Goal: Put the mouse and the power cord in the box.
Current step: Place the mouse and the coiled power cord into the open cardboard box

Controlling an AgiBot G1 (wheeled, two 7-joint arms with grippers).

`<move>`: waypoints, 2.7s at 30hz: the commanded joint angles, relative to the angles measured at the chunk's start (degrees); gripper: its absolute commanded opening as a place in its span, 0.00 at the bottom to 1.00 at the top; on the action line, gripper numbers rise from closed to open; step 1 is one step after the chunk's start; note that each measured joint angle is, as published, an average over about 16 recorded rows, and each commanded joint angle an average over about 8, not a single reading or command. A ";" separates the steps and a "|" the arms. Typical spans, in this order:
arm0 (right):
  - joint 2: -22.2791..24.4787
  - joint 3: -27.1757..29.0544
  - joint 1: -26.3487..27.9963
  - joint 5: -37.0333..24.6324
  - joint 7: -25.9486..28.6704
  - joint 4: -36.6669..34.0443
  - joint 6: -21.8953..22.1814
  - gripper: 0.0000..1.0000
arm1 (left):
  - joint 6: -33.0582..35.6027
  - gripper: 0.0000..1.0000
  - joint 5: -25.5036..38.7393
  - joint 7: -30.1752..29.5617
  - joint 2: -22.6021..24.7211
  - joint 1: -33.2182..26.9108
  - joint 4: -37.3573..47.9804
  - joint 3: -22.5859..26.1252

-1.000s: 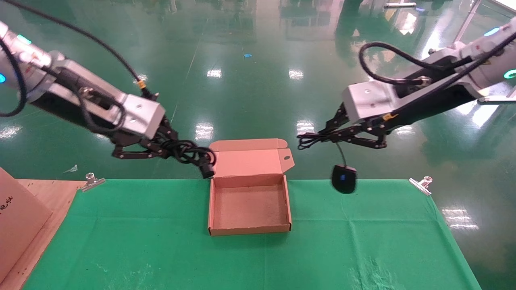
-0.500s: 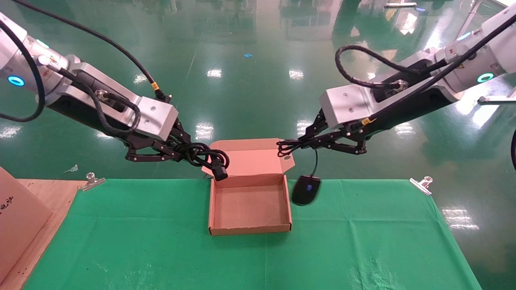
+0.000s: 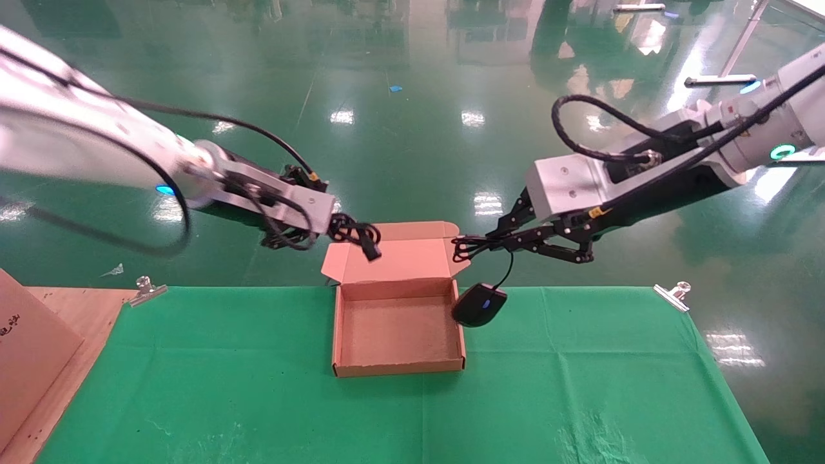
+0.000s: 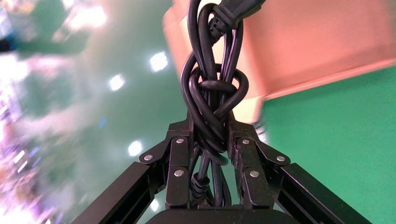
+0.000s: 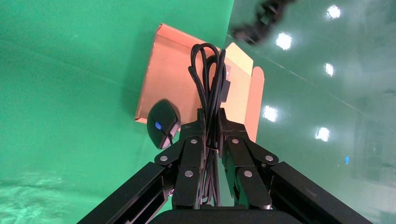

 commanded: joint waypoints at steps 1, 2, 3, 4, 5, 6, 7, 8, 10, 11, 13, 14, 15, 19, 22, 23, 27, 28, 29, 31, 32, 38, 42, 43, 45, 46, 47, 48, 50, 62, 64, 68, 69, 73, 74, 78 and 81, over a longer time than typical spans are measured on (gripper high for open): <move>0.61 -0.14 -0.60 0.45 0.27 0.49 0.10 0.00 | -6.60 0.00 0.21 -1.21 0.72 2.97 -0.86 -0.16; 0.89 -0.20 -1.00 0.64 0.25 0.70 0.17 0.00 | -9.87 0.00 0.22 -1.98 0.91 4.78 -1.88 -0.16; 1.17 -0.25 -1.43 0.81 0.21 0.90 0.24 0.00 | -12.92 0.00 0.19 -2.71 1.07 6.59 -2.98 -0.14; 1.42 -0.30 -1.85 0.97 0.16 1.07 0.32 0.00 | -15.58 0.00 0.10 -3.38 1.18 8.31 -4.09 -0.11; 1.67 -0.35 -2.29 1.12 0.08 1.24 0.42 0.00 | -18.04 0.00 -0.05 -4.08 1.28 10.03 -5.20 -0.03; 1.93 -0.39 -2.74 1.26 -0.02 1.37 0.52 0.00 | -20.18 0.00 -0.25 -4.78 1.39 11.70 -6.25 0.09; 2.16 -0.43 -3.17 1.38 -0.11 1.47 0.62 0.00 | -21.85 0.00 -0.50 -5.44 1.49 13.16 -7.22 0.27; 2.40 -0.46 -3.60 1.50 -0.24 1.55 0.74 0.00 | -23.25 0.00 -0.79 -6.09 1.58 14.55 -8.13 0.53; 2.86 -0.52 -4.40 1.67 -0.51 1.61 1.00 0.00 | -25.26 0.00 -1.35 -7.15 1.75 16.94 -9.70 1.31; 3.08 -0.55 -4.78 1.73 -0.68 1.59 1.14 0.00 | -25.99 0.00 -1.67 -7.66 1.83 18.01 -10.35 1.81; 3.48 -0.59 -5.42 1.82 -1.02 1.45 1.42 0.00 | -26.83 0.00 -2.23 -8.57 1.96 19.80 -11.37 3.05; 3.67 -0.60 -5.68 1.86 -1.21 1.33 1.57 0.00 | -27.06 0.00 -2.47 -8.97 2.00 20.53 -11.82 3.80; 3.84 -0.61 -5.91 1.87 -1.41 1.18 1.72 0.00 | -27.28 0.00 -2.70 -9.36 2.04 21.22 -12.22 4.59; 4.28 -0.75 -6.61 1.70 -2.31 0.28 2.46 0.00 | -28.21 0.00 -3.79 -10.97 2.14 23.39 -13.57 7.70; 4.41 -0.89 -6.97 1.45 -3.08 -0.74 3.12 0.00 | -28.54 0.03 -4.80 -12.12 2.17 24.36 -14.66 9.99; 4.41 -0.93 -7.06 1.37 -3.35 -1.13 3.32 0.00 | -28.46 0.16 -5.20 -12.51 2.17 24.53 -14.98 10.73; 4.30 -0.99 -7.31 1.27 -4.43 -2.72 3.75 0.00 | -27.51 0.66 -6.99 -13.94 2.12 24.55 -15.80 13.32; 4.25 -0.99 -7.34 1.28 -4.68 -3.08 3.77 0.00 | -27.26 0.78 -7.43 -14.21 2.10 24.45 -15.86 13.86; 4.19 -0.99 -7.36 1.30 -4.95 -3.44 3.77 0.00 | -27.11 0.91 -7.84 -14.42 2.09 24.33 -15.90 14.40; 4.06 -0.97 -7.37 1.36 -5.43 -4.11 3.73 0.00 | -27.03 1.00 -8.61 -14.72 2.07 24.09 -15.89 15.37; 4.00 -0.96 -7.36 1.39 -5.66 -4.43 3.70 0.00 | -27.09 1.00 -8.96 -14.83 2.06 23.97 -15.87 15.83; 3.59 -0.84 -7.03 1.63 -6.83 -6.13 3.46 0.00 | -27.81 1.00 -10.93 -15.17 2.04 23.48 -15.80 18.27; 3.24 -0.84 -6.75 1.69 -7.41 -7.04 3.28 0.00 | -28.26 1.00 -12.15 -15.27 2.03 23.21 -15.74 19.69; 3.15 -0.85 -6.67 1.68 -7.51 -7.23 3.23 0.00 | -28.36 1.00 -12.44 -15.29 2.03 23.15 -15.73 20.01; 2.97 -0.88 -6.50 1.66 -7.69 -7.59 3.13 0.00 | -28.56 1.00 -13.03 -15.30 2.02 23.03 -15.70 20.65; 2.87 -0.89 -6.41 1.65 -7.75 -7.75 3.08 0.00 | -28.65 1.00 -13.30 -15.30 2.02 22.97 -15.69 20.95; 2.76 -0.91 -6.30 1.64 -7.79 -7.90 3.03 0.00 | -28.74 1.00 -13.58 -15.30 2.02 22.92 -15.67 21.25; 2.65 -0.92 -6.18 1.63 -7.82 -8.04 2.96 0.00 | -28.83 1.00 -13.86 -15.29 2.02 22.86 -15.66 21.55; 2.39 -0.94 -5.89 1.62 -7.83 -8.27 2.85 0.00 | -29.06 1.00 -14.52 -15.25 2.00 22.72 -15.76 22.00; -1.19 -0.62 -3.47 2.15 -6.88 -9.36 3.55 0.00 | -25.86 1.00 -24.87 -11.94 -0.59 18.84 -13.18 17.62; -2.18 -0.56 -3.06 2.23 -6.58 -9.65 4.04 0.00 | -24.04 1.00 -26.54 -10.42 -1.99 18.05 -13.03 16.45; -4.74 -0.80 -2.53 1.84 -6.05 -10.30 5.95 0.00 | -20.14 1.00 -29.51 -7.34 -5.86 16.90 -14.18 14.27; -5.52 -0.93 -2.47 1.63 -5.92 -10.47 6.58 0.00 | -19.18 1.00 -30.18 -6.63 -7.04 16.68 -14.81 13.76; -8.56 -1.70 -2.65 0.55 -5.46 -10.81 9.19 0.00 | -15.86 1.00 -32.67 -4.77 -12.41 16.33 -18.43 11.92; -9.18 -1.89 -2.87 0.36 -5.27 -10.66 9.74 0.00 | -15.18 1.00 -33.26 -4.62 -13.97 16.35 -19.62 11.49; -10.73 -2.92 -4.23 -0.24 -4.03 -8.43 11.61 0.00 | -13.37 1.00 -35.28 -5.21 -20.66 16.86 -25.22 10.04; -11.12 -4.06 -5.75 -0.35 -2.23 -5.13 12.86 0.00 | -12.93 1.00 -36.34 -6.61 -25.83 17.67 -29.99 9.30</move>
